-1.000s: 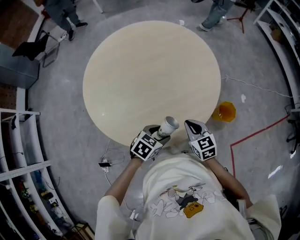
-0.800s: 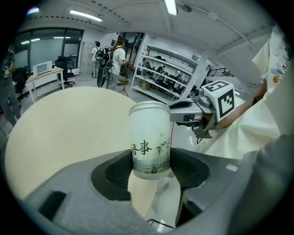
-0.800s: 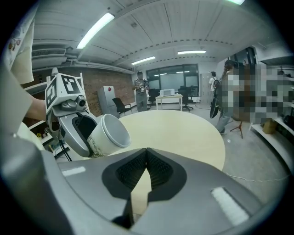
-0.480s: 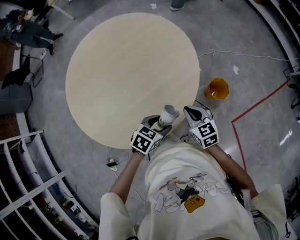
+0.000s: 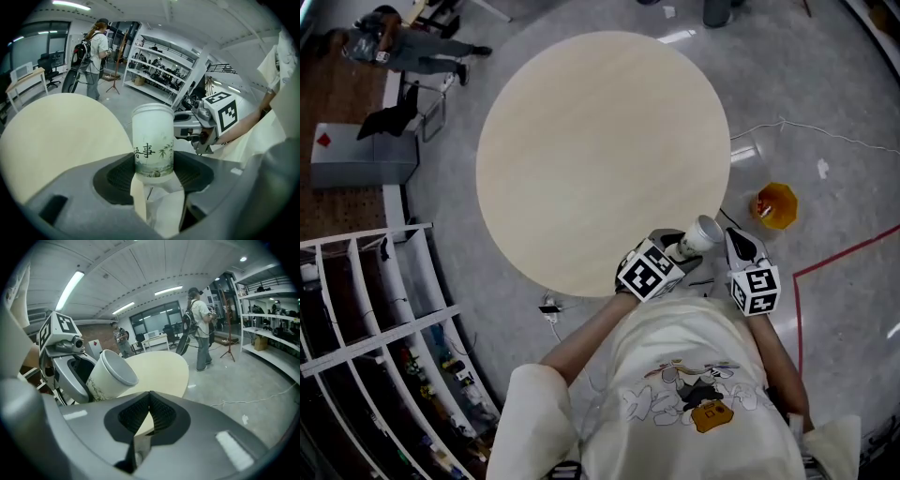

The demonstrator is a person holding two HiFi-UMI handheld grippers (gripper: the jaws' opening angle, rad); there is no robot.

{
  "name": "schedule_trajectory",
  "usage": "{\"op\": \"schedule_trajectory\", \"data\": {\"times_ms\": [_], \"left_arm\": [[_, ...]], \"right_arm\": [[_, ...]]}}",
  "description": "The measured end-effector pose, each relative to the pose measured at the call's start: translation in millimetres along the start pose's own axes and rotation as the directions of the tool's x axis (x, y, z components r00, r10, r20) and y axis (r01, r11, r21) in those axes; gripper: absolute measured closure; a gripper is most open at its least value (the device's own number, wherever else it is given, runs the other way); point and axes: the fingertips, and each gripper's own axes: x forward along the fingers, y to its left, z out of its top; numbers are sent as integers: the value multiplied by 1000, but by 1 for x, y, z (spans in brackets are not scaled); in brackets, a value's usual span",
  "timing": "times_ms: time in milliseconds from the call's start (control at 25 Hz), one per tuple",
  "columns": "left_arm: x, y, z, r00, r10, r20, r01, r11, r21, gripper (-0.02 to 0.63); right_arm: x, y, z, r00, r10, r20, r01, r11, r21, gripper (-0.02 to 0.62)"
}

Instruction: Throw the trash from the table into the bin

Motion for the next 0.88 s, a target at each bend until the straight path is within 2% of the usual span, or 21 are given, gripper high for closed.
{"op": "schedule_trajectory", "data": {"times_ms": [240, 600, 720, 880], "left_arm": [[36, -15, 47, 999, -20, -51, 23, 997, 71, 342], [150, -58, 93, 985, -69, -158, 90, 987, 136, 342], [180, -59, 109, 987, -62, -150, 79, 991, 110, 342], [225, -57, 128, 994, -22, -109, 28, 998, 52, 342]], "right_arm": [[-19, -57, 5, 997, -65, 39, 61, 993, 97, 589], [-71, -170, -49, 982, -187, 31, 171, 942, 287, 589], [-84, -194, -62, 975, -220, 16, 202, 921, 334, 589], [-89, -233, -88, 968, -249, -31, 243, 898, 367, 589]]}}
